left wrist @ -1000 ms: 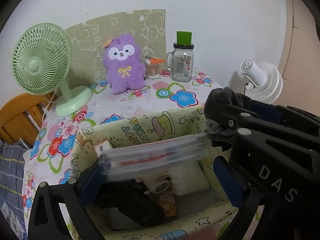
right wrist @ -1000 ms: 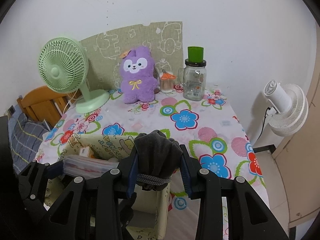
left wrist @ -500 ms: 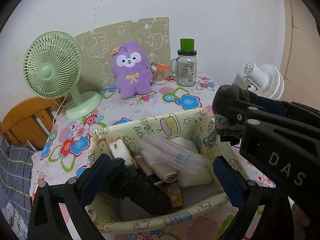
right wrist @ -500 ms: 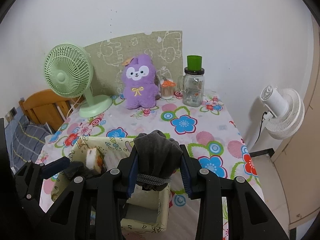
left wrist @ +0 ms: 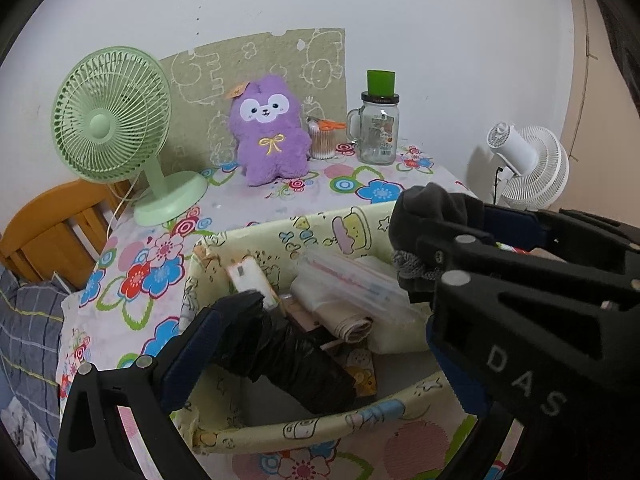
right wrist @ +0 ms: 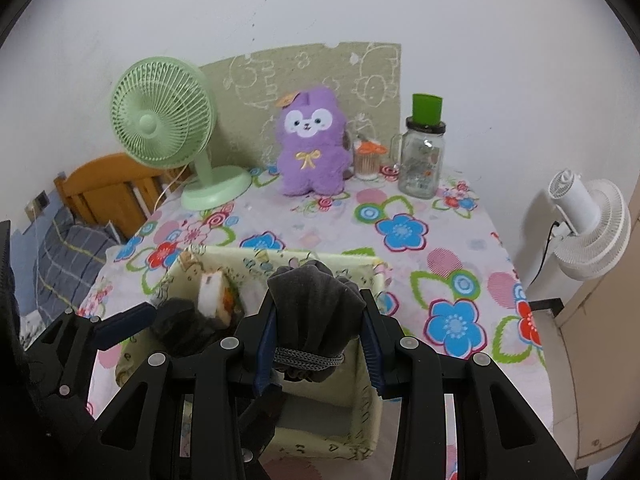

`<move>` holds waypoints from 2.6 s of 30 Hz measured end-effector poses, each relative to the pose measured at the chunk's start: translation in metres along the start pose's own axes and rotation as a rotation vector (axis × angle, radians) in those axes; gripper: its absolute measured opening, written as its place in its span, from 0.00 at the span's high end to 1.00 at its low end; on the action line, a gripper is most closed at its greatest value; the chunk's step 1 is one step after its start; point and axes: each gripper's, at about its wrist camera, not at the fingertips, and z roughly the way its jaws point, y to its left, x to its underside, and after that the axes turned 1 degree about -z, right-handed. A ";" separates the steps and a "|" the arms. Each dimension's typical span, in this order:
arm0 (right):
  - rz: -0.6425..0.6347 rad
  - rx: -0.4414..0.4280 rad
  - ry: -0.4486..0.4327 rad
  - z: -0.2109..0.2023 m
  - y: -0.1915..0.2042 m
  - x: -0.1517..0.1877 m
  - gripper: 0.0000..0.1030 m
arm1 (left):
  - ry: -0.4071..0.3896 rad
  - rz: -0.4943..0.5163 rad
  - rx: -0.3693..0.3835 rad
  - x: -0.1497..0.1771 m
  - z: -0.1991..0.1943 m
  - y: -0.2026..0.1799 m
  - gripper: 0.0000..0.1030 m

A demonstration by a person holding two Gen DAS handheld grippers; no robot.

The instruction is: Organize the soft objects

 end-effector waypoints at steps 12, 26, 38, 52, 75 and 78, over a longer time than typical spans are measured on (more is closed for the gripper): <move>-0.017 0.008 0.068 0.006 0.014 0.019 0.25 | -0.004 -0.022 0.004 0.013 -0.009 0.007 0.00; -0.020 0.046 0.051 -0.014 0.020 0.035 0.19 | -0.026 -0.029 0.002 0.025 -0.027 0.011 0.00; 0.000 0.068 0.035 -0.035 0.017 0.049 0.18 | -0.043 -0.027 -0.001 0.039 -0.045 0.007 0.00; 0.015 0.096 -0.012 -0.068 0.011 0.065 0.18 | -0.086 -0.047 -0.020 0.053 -0.074 0.006 0.00; 0.030 0.124 -0.139 -0.137 0.005 0.091 0.11 | -0.184 -0.120 -0.089 0.077 -0.132 0.019 0.00; 0.030 0.128 -0.161 -0.149 0.006 0.093 0.08 | -0.205 -0.123 -0.095 0.079 -0.141 0.020 0.00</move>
